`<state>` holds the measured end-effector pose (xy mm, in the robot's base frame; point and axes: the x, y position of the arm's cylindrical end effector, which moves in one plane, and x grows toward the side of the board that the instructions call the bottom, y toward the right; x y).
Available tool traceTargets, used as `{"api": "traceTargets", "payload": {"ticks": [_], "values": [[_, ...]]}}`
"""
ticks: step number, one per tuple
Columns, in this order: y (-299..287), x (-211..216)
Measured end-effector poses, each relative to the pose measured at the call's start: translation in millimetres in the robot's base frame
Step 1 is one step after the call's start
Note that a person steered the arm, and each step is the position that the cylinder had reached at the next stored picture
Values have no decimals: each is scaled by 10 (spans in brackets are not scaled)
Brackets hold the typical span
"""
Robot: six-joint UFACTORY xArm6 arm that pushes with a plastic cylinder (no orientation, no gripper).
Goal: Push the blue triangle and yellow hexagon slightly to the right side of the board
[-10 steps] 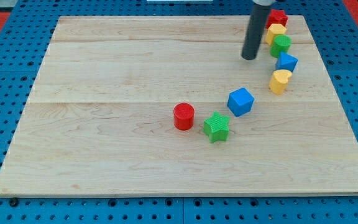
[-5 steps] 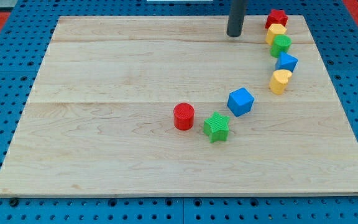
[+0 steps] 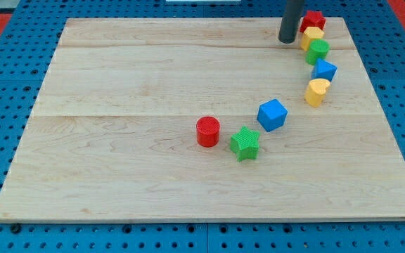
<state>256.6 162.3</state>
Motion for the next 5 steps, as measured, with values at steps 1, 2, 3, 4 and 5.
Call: {"api": "traceTargets", "payload": {"ticks": [1, 2, 3, 4, 5], "values": [[98, 0], [178, 0], [255, 0], [251, -9], [-87, -56]]}}
